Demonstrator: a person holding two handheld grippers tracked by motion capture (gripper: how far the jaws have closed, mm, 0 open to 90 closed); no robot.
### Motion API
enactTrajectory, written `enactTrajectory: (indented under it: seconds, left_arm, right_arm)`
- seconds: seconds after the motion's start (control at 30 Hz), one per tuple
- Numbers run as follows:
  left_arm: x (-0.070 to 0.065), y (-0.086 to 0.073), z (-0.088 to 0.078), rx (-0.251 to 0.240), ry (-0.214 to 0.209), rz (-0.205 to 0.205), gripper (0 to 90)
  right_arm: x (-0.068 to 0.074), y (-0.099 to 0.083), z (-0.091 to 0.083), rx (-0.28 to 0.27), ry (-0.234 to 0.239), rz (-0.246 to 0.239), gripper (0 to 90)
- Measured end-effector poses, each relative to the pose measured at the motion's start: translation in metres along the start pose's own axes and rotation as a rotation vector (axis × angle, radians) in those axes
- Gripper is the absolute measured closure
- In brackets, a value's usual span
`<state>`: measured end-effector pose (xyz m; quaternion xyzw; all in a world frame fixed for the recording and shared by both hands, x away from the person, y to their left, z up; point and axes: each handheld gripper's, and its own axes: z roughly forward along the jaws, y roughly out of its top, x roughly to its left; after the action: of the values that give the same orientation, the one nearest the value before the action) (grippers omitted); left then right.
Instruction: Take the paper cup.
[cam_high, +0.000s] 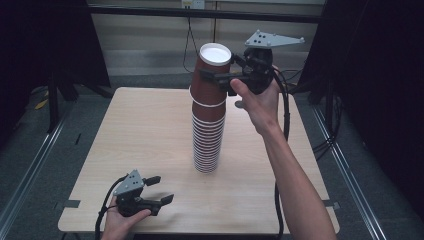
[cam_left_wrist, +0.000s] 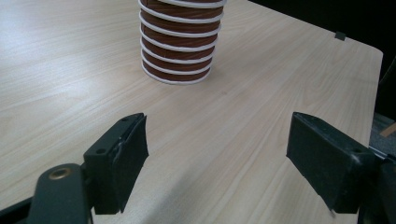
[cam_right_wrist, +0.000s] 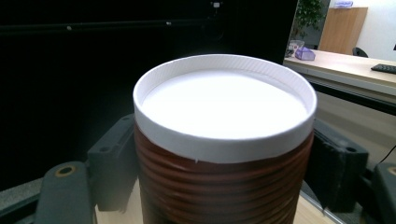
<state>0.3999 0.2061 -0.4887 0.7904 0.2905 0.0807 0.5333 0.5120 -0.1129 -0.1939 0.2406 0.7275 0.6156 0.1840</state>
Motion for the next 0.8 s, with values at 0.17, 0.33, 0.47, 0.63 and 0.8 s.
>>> enactTrajectory:
  seconds: [0.17,0.33,0.47,0.63,0.8]
  left_arm:
    - [0.0,0.0,0.0,0.001,0.0,-0.002,20.3]
    - [0.0,0.0,0.0,0.001,0.0,-0.002,20.3]
    - [0.0,0.0,0.0,-0.001,-0.002,-0.001,20.3]
    - [0.0,0.0,0.0,0.001,-0.001,-0.004,20.3]
    - [0.0,0.0,0.0,0.001,0.0,-0.004,20.3]
  right_arm:
    - [0.001,0.004,-0.006,-0.052,-0.01,0.002,21.7]
    - [0.003,0.008,-0.009,-0.071,-0.012,0.001,21.8]
    - [0.004,0.01,-0.008,-0.079,-0.014,-0.001,21.8]
    - [0.006,0.011,-0.007,-0.092,-0.017,-0.006,21.9]
    - [0.006,0.015,-0.012,-0.121,-0.009,-0.004,21.9]
